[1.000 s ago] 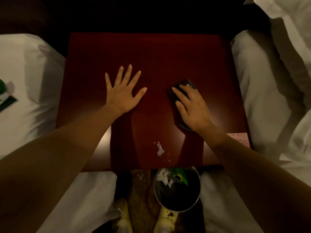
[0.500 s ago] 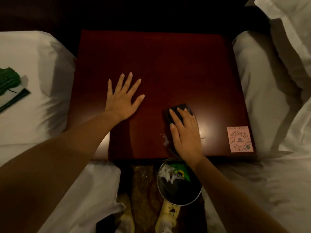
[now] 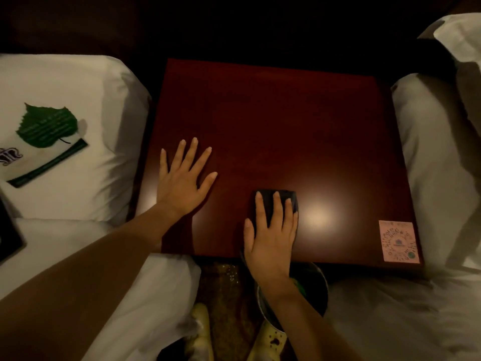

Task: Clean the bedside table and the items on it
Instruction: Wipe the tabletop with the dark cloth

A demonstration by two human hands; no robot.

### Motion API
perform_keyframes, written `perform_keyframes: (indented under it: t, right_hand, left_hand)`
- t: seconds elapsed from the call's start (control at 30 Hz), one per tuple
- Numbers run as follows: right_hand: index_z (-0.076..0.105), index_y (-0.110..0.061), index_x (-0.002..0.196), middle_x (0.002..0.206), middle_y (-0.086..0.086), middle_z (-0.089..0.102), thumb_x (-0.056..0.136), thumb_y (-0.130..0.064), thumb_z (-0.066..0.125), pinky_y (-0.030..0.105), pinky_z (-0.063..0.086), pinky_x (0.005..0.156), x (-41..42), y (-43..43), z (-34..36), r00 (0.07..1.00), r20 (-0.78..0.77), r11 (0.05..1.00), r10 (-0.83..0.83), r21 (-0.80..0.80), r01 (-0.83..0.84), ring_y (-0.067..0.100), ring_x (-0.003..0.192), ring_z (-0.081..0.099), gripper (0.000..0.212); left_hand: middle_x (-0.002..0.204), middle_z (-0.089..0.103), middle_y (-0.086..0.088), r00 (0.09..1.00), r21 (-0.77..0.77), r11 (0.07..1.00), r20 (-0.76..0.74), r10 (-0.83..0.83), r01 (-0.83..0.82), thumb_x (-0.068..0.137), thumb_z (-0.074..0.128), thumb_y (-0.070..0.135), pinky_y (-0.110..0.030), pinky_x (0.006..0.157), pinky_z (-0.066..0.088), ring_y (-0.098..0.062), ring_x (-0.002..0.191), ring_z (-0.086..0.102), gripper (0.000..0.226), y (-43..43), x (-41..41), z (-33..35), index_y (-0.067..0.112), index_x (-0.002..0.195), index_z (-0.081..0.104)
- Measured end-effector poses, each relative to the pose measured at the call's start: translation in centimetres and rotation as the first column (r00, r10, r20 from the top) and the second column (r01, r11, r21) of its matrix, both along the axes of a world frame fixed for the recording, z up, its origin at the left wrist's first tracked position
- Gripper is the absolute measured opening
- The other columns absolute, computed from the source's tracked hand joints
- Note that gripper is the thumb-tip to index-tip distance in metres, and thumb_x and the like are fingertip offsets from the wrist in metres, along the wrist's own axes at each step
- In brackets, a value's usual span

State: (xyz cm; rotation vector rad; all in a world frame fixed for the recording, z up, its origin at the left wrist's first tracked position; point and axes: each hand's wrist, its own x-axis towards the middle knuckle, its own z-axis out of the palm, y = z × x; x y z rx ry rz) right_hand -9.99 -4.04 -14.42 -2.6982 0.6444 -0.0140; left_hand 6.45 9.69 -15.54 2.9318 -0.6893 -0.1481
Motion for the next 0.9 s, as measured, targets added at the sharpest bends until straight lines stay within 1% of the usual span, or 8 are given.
perform_keyframes:
  t: [0.1, 0.33, 0.47, 0.57, 0.7, 0.9]
  right_hand:
    - [0.027, -0.026, 0.145, 0.151, 0.015, 0.032, 0.094, -0.039, 0.031, 0.054, 0.018, 0.116, 1.6, 0.7, -0.1, 0.999, -0.004, 0.998, -0.047, -0.049, 0.047, 0.037, 0.141, 0.022, 0.054]
    - [0.027, -0.023, 0.145, 0.150, 0.018, 0.033, 0.091, -0.041, 0.031, 0.053, 0.017, 0.115, 8.2, 0.6, 0.0, 0.992, -0.009, 0.988, -0.125, -0.097, 0.124, 0.040, 0.140, 0.024, 0.057]
    - [0.024, -0.022, 0.147, 0.153, 0.019, 0.026, 0.093, -0.040, 0.033, 0.054, 0.012, 0.117, 12.5, -0.2, -0.1, 0.987, -0.006, 0.984, -0.162, -0.069, 0.162, 0.040, 0.142, 0.018, 0.057]
    - [0.020, -0.022, 0.148, 0.155, 0.019, 0.020, 0.094, -0.040, 0.031, 0.054, 0.006, 0.118, 15.6, -1.3, -0.1, 0.982, -0.011, 0.981, -0.190, -0.039, 0.189, 0.040, 0.144, 0.011, 0.058]
    - [0.020, -0.021, 0.148, 0.155, 0.018, 0.018, 0.094, -0.039, 0.032, 0.054, 0.004, 0.117, 19.7, -2.6, 0.1, 0.971, 0.009, 0.970, -0.240, -0.034, 0.241, 0.040, 0.144, 0.010, 0.058]
    - [0.015, -0.021, 0.149, 0.157, 0.018, 0.012, 0.095, -0.039, 0.028, 0.055, 0.002, 0.117, 24.9, -5.0, 0.1, 0.932, -0.006, 0.932, -0.362, -0.020, 0.362, 0.041, 0.144, 0.005, 0.058]
  left_hand:
    - [0.160, 0.010, 0.000, 1.000, -0.011, 1.000, 0.005, -0.007, 0.007, 0.089, 0.017, 0.060, -0.053, 0.117, -0.004, -0.020, 0.148, 0.002, 0.063, -0.1, -0.1, 0.1, 0.035, 0.146, 0.016]
    - [0.159, 0.015, -0.001, 1.000, -0.020, 1.000, 0.019, -0.016, 0.016, 0.091, 0.022, 0.058, -0.053, 0.116, -0.001, -0.022, 0.147, 0.007, 0.061, 0.1, 0.0, 0.0, 0.033, 0.146, 0.019]
    - [0.158, 0.016, -0.001, 1.000, -0.018, 1.000, 0.015, -0.013, 0.013, 0.091, 0.024, 0.058, -0.050, 0.116, -0.004, -0.021, 0.147, 0.007, 0.061, 0.2, -0.1, 0.0, 0.034, 0.147, 0.017]
    - [0.158, 0.018, -0.001, 1.000, -0.012, 1.000, 0.007, -0.015, 0.015, 0.092, 0.025, 0.057, -0.052, 0.116, 0.000, -0.022, 0.147, 0.010, 0.060, 0.2, -0.1, 0.0, 0.033, 0.146, 0.018]
    - [0.158, 0.015, -0.001, 1.000, -0.007, 1.000, -0.020, -0.019, 0.019, 0.092, 0.023, 0.057, -0.054, 0.116, 0.003, -0.022, 0.147, 0.009, 0.060, 0.2, 0.0, 0.2, 0.033, 0.147, 0.016]
    - [0.158, 0.011, -0.001, 0.997, 0.016, 1.000, -0.072, -0.022, 0.024, 0.093, 0.017, 0.058, -0.056, 0.115, 0.007, -0.023, 0.147, 0.008, 0.060, 0.3, 0.0, 0.5, 0.034, 0.147, 0.011]
